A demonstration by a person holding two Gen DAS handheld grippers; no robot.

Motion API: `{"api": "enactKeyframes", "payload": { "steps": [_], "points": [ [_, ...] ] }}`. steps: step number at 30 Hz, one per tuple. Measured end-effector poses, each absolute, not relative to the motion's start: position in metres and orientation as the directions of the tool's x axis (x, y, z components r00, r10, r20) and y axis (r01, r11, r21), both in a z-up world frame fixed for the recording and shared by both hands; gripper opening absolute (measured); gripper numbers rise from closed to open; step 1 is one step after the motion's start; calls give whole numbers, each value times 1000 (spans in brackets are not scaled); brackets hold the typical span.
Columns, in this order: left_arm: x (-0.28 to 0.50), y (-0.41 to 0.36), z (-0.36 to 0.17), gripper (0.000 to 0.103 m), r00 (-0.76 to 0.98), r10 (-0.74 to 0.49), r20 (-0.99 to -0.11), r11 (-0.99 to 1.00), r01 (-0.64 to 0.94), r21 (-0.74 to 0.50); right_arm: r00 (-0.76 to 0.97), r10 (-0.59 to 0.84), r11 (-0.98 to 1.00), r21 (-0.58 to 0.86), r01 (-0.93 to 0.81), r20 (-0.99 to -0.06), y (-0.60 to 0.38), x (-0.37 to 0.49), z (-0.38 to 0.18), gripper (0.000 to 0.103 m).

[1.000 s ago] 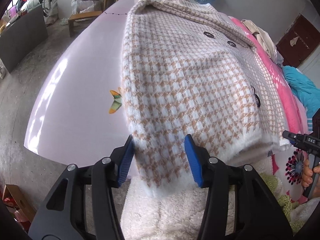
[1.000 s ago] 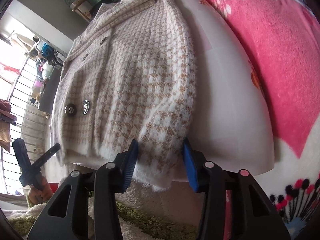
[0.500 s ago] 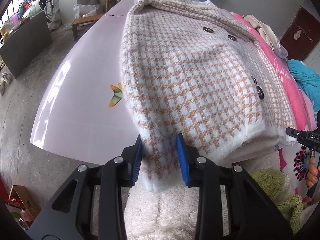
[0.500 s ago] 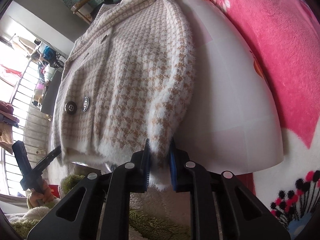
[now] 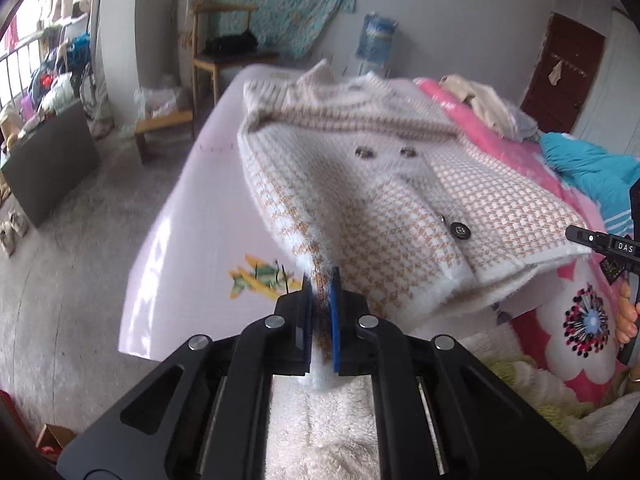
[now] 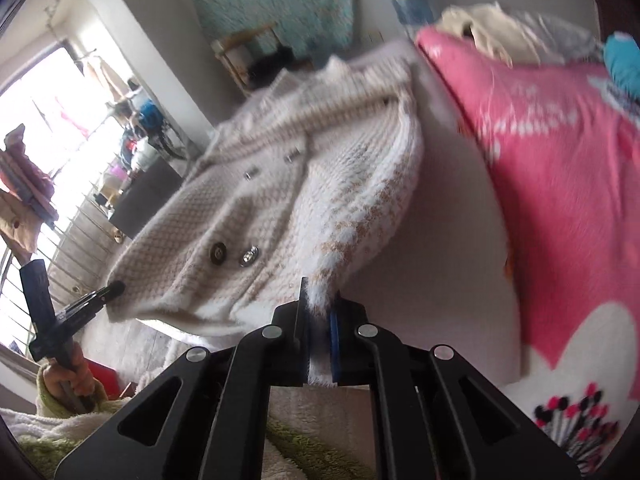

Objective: Fold large clothes

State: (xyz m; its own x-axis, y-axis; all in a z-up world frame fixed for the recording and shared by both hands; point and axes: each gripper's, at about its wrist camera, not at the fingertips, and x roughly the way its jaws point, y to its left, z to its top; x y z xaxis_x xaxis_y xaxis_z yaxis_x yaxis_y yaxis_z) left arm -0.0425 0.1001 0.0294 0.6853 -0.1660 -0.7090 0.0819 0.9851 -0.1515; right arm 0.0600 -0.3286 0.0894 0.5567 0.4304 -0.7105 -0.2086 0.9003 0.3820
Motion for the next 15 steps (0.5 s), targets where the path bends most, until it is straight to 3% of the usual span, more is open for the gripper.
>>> {"api": "enactKeyframes", "payload": {
  "steps": [5,8,15],
  "points": [
    [-64,112,52,5,703,-193,-685,980,111,-162,574,438,896,387,-217,-692,-348,44,111,7],
    [-80,121,50,5,661,-224,-716,973,104,-208,524,468,880,428,-205,-712,-357,27,109,7],
    [-89,140,-6,6,522,-244,-818,954,-20,-298,332,504,852,522,-39,-797,-359,14,37,7]
  ]
}}
